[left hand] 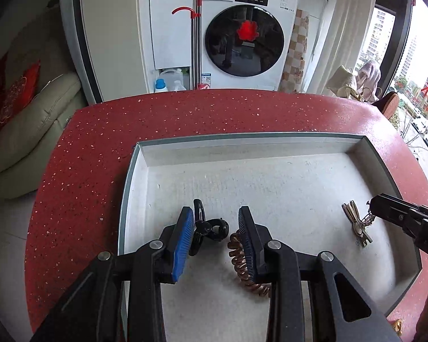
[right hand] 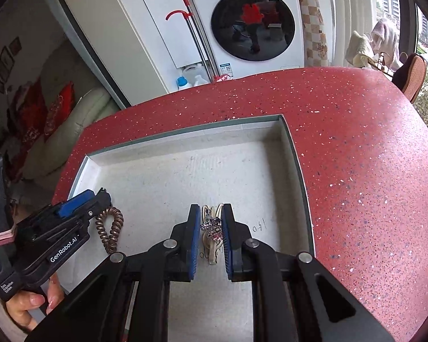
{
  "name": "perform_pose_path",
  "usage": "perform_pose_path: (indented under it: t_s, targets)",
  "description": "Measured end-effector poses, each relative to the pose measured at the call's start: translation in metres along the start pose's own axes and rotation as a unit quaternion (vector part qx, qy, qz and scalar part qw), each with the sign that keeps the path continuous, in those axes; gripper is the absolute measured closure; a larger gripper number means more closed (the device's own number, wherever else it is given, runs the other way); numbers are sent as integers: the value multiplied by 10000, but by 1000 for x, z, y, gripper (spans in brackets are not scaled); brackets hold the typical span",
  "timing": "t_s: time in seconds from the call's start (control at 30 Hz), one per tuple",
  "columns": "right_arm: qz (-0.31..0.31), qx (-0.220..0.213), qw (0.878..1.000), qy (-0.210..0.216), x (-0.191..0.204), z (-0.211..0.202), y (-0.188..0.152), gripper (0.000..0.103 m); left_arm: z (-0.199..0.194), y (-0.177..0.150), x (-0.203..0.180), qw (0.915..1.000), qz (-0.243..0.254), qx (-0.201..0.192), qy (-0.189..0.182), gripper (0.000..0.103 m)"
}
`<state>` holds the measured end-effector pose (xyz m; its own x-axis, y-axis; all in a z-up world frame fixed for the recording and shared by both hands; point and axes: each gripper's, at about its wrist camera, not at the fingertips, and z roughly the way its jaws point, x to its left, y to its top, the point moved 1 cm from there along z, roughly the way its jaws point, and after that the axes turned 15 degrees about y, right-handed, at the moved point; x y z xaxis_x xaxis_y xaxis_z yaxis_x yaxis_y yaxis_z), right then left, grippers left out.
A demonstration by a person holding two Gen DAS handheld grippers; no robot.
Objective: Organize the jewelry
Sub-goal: 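Carry the claw clip with the left tool while the right tool carries the heart charm over the tray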
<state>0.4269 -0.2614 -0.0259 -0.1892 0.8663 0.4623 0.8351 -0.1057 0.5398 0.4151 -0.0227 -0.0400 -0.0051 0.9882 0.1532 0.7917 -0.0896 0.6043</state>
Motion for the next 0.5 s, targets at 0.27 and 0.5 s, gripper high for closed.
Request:
perform_pose_path:
  t_s: [0.27,0.5]
  targets:
    - [-154,-11,9999,-78,10,-2,-7,85,-5,-2,-8,9994,226,-129,220,51]
    - [-187,167,9997,-50,13,-2,-21,73,-10,-3,-8,9993,235,-157,244,37]
